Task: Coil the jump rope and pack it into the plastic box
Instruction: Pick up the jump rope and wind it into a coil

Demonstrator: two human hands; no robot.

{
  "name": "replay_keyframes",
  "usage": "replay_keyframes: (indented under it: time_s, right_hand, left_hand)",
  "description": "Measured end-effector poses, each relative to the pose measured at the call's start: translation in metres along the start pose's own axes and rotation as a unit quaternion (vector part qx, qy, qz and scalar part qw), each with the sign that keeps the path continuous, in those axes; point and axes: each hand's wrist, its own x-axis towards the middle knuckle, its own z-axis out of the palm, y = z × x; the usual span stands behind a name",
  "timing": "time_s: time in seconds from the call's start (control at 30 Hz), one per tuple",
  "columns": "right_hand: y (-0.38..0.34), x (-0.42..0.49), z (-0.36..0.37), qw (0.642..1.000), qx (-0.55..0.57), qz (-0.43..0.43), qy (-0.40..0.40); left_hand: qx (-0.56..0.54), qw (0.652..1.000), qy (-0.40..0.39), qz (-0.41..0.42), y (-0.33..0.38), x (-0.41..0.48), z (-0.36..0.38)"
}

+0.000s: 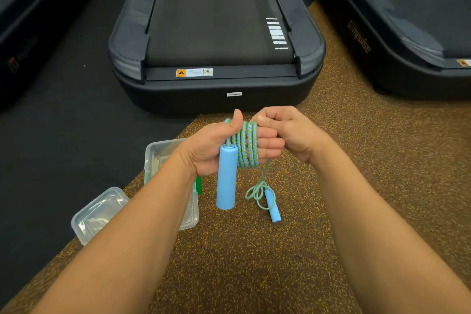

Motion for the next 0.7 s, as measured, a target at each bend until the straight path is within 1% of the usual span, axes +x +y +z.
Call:
replay_keyframes:
  time_s: [0.07, 0.1, 0.17, 0.23, 0.37, 0.53, 0.6, 0.7]
  right_hand:
    - [0.009, 0.000, 0.002, 0.999, 0.036, 0.020, -0.013]
    - [0.015, 0.000, 0.004, 0.999, 0.037, 0.034, -0.018]
    - [0.025, 0.002, 0.006, 0.999, -0.003, 0.053, -0.007]
    - [0.032, 0.002, 0.007, 0.996, -0.053, 0.077, -0.006]
    - [0.031, -0.001, 0.013, 0.989, -0.047, 0.128, -0.061]
    - [0.030, -0.002, 0.008, 0.979, -0.061, 0.168, -0.100]
    - [0.027, -0.004, 0.005, 0.972, -0.088, 0.188, -0.114]
    - [0.024, -0.005, 0.004, 0.965, -0.114, 0.197, -0.133]
  left_hand:
    - [-0.018, 1.000, 0.006, 0.013, 0.001, 0.000, 0.001]
    - [-0.028, 0.999, -0.002, 0.020, 0.001, 0.001, 0.001]
    - [-0.044, 0.998, -0.017, 0.037, 0.001, 0.002, 0.001]
    - [-0.059, 0.997, -0.011, 0.049, 0.001, 0.004, -0.001]
    - [-0.063, 0.995, 0.018, 0.078, 0.000, 0.009, -0.003]
    - [-0.056, 0.994, 0.058, 0.070, -0.005, 0.012, -0.006]
    - [-0.055, 0.994, 0.069, 0.065, -0.006, 0.013, -0.006]
    - [-0.055, 0.993, 0.086, 0.063, -0.007, 0.013, -0.008]
